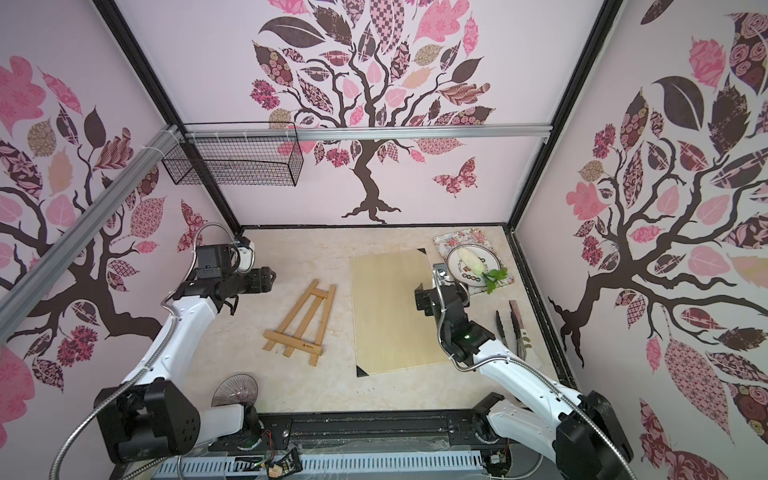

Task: Disassemble the easel
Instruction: Reset both arms

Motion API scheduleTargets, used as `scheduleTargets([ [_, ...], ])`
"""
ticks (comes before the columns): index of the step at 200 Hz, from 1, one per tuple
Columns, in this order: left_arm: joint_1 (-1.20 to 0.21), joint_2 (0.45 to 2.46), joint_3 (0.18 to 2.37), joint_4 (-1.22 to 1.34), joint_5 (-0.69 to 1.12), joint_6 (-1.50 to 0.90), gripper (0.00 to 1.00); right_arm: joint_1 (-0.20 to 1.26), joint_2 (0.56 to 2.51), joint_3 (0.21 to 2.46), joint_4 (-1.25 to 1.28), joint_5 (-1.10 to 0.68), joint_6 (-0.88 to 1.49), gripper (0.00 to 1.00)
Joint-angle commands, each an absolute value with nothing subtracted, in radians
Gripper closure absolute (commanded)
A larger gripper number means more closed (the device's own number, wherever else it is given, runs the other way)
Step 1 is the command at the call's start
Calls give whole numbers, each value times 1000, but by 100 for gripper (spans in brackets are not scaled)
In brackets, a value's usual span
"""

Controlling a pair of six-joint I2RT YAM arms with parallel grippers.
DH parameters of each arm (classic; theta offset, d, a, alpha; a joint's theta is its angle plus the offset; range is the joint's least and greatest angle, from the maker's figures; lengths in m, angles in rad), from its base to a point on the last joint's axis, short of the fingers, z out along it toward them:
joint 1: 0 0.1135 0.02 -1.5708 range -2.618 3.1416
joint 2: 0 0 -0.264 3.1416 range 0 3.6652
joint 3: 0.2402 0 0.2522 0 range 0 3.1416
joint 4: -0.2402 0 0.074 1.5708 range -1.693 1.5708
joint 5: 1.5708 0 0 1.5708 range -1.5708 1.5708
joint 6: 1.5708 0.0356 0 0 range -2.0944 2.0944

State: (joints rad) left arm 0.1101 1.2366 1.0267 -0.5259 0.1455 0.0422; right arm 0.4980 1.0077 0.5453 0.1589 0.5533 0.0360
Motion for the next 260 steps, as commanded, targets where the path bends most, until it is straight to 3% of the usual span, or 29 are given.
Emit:
scheduleTargets([
  [1, 114, 1157, 904, -329, 17, -37, 17, 392, 942, 465, 269, 567, 40, 0],
  [24, 114, 1073, 772, -185, -52, -97, 13, 303, 933, 370, 364, 523, 55, 0],
  [60, 114, 1030, 625, -38, -109, -164, 11, 283, 1030, 265, 606, 538, 0, 0],
  [78, 114, 1062, 590, -1, -155, -179, 9, 264, 1099, 237, 703, 509, 5, 0],
  [88, 114, 1079, 566, 39, -157, -173, 2, 252, 1140, 228, 758, 484, 9, 0],
  [163, 114, 1215, 323, 585, -184, -158, 2, 198, 1349, 198, 1109, 403, -37, 0],
  [234, 112, 1389, 330, 806, -140, -139, 2, 111, 1457, 185, 1262, 325, 38, 0],
  [260, 83, 1508, 301, 1002, -97, -89, 2, 111, 1516, 190, 1300, 268, 22, 0],
])
